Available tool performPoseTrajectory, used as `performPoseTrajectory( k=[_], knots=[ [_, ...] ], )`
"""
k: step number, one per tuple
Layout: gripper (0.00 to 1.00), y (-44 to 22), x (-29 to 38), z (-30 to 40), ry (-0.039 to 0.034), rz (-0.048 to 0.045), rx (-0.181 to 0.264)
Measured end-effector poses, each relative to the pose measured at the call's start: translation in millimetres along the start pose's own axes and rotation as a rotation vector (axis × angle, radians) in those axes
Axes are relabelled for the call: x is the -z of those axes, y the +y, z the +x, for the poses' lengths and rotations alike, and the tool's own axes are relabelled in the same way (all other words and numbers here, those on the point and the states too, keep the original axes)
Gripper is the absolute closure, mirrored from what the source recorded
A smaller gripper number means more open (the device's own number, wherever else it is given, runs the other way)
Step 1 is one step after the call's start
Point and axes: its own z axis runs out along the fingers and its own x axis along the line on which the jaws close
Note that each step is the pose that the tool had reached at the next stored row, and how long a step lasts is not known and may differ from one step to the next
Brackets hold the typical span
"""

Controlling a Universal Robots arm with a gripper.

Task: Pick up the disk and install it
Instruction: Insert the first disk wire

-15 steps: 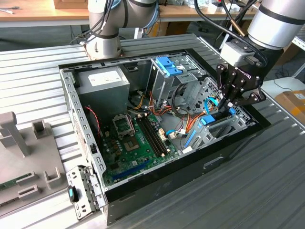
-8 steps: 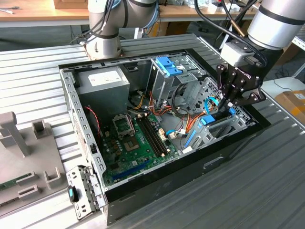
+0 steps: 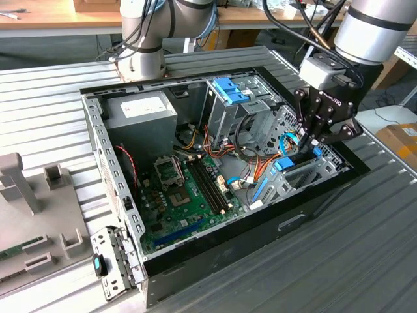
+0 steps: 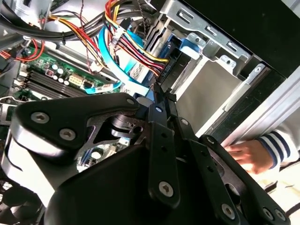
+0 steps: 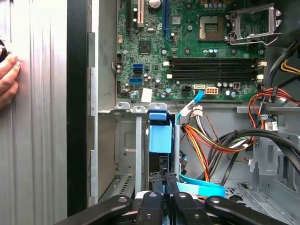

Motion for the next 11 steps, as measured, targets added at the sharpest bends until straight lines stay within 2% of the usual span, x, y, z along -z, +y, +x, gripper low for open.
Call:
performPoseTrajectory(
  k=[5, 7, 8, 9, 11],
  knots=[
    [0.84, 0.1, -4.6, -0.7, 0.0017, 0.0014, 0.013],
    [0.84, 0.1, -4.6, -3.0, 0.0432, 0.0013, 0.018],
    [0.84, 0.0, -4.5, -5.1, 0.0673, 0.0012, 0.020],
    [0.84, 0.0, -4.3, -6.4, 0.0733, 0.0012, 0.021],
    [0.84, 0.0, -4.5, -7.0, 0.0718, 0.0015, 0.023]
  ],
)
